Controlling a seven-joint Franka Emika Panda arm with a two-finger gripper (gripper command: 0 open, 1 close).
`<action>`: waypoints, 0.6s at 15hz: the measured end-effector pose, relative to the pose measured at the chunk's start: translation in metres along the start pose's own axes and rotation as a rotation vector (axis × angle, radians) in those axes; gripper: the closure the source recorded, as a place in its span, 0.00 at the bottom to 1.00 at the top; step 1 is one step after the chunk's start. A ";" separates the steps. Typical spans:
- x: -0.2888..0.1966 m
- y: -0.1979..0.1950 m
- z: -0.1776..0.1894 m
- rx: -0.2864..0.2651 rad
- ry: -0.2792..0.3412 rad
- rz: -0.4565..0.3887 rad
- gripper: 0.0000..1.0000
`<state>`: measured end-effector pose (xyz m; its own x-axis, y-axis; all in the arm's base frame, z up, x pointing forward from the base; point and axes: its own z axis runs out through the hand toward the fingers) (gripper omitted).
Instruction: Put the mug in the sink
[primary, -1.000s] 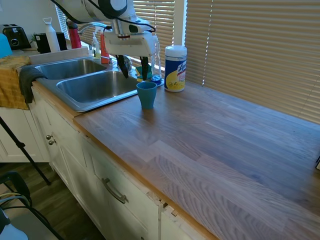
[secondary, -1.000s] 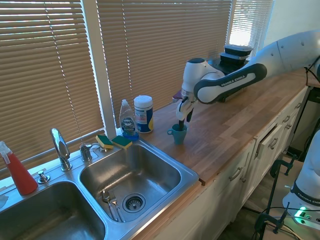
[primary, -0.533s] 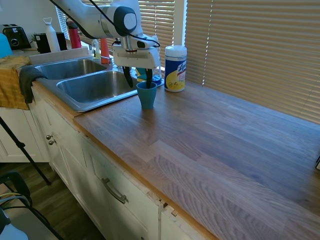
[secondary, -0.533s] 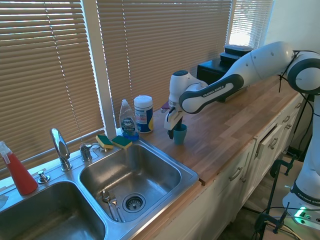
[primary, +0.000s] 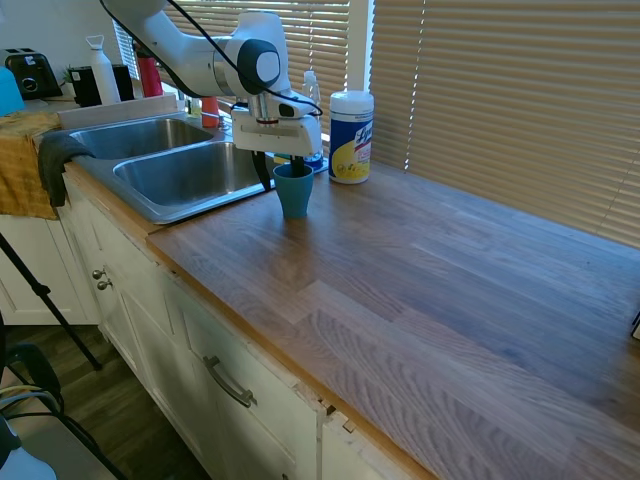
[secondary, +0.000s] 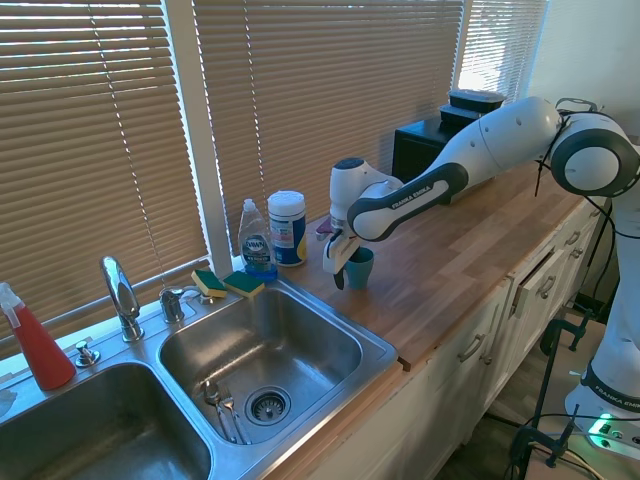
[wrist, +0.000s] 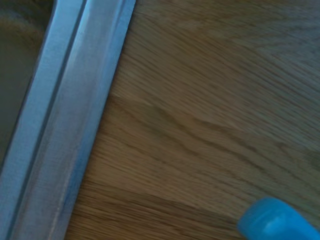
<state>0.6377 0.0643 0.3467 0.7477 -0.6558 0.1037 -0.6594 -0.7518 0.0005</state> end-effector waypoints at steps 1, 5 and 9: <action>0.000 0.000 0.001 -0.001 0.000 0.004 1.00; 0.003 0.003 0.001 -0.003 -0.001 0.014 1.00; 0.004 0.005 0.003 -0.005 -0.003 0.019 1.00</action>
<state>0.6378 0.0575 0.3445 0.7353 -0.6702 0.1011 -0.6739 -0.7389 0.0032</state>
